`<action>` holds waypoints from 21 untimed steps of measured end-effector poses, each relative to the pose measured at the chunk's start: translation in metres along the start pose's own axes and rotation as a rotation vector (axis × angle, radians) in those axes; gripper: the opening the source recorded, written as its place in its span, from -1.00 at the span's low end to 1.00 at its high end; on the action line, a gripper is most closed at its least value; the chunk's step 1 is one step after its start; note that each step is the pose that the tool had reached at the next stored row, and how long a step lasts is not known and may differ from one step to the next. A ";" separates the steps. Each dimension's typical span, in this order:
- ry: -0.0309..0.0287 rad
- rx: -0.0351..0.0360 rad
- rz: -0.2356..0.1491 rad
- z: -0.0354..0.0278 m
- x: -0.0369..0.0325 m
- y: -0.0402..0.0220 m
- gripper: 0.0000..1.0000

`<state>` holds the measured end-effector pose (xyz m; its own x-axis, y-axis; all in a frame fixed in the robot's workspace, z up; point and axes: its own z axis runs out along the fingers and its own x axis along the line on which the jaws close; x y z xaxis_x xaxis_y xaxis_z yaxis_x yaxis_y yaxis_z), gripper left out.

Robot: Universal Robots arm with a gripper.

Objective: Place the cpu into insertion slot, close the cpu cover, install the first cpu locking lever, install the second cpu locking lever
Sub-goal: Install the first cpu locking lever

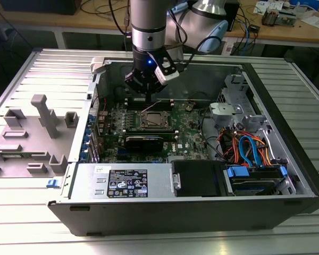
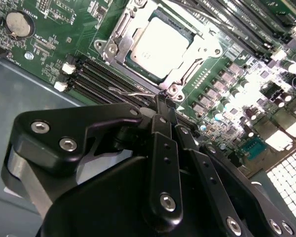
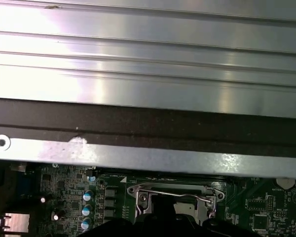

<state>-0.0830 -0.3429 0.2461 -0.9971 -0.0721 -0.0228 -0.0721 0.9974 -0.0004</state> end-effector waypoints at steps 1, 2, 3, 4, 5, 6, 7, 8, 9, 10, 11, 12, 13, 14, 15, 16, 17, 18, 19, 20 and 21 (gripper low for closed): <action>0.0000 -0.0001 0.000 0.0007 -0.0003 0.0005 -0.79; 0.0000 0.0000 0.000 0.0014 -0.0006 0.0008 -0.79; 0.0001 0.0001 0.000 0.0023 -0.0009 0.0012 -0.79; 0.0001 0.0000 0.000 0.0033 -0.0012 0.0014 -0.79; 0.0001 0.0000 0.000 0.0044 -0.0014 0.0014 -0.79; 0.0000 -0.0001 0.000 0.0053 -0.0016 0.0014 -0.79; 0.0001 -0.0001 0.000 0.0060 -0.0017 0.0014 -0.79; 0.0001 -0.0001 0.000 0.0066 -0.0018 0.0014 -0.79; 0.0002 0.0001 0.000 0.0068 -0.0018 0.0014 -0.79; 0.0003 0.0002 0.000 0.0069 -0.0018 0.0014 -0.79; 0.0003 0.0002 0.000 0.0069 -0.0018 0.0014 -0.79; 0.0001 0.0000 0.000 0.0077 -0.0018 0.0014 -0.79; 0.0001 -0.0001 0.000 0.0084 -0.0017 0.0014 -0.79; 0.0001 -0.0001 0.000 0.0084 -0.0018 0.0014 -0.79; 0.0001 0.0000 0.000 0.0084 -0.0017 0.0014 -0.79; 0.0001 -0.0001 0.000 0.0084 -0.0017 0.0014 -0.79; 0.0001 0.0000 0.000 0.0085 -0.0018 0.0014 -0.79; 0.0001 0.0000 0.000 0.0085 -0.0017 0.0014 -0.79; 0.0001 0.0000 0.000 0.0085 -0.0017 0.0014 -0.79; 0.0001 -0.0001 0.000 0.0085 -0.0017 0.0014 -0.79; 0.0001 -0.0001 0.000 0.0086 -0.0017 0.0014 -0.79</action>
<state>-0.0812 -0.3413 0.2375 -0.9971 -0.0720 -0.0227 -0.0720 0.9974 -0.0003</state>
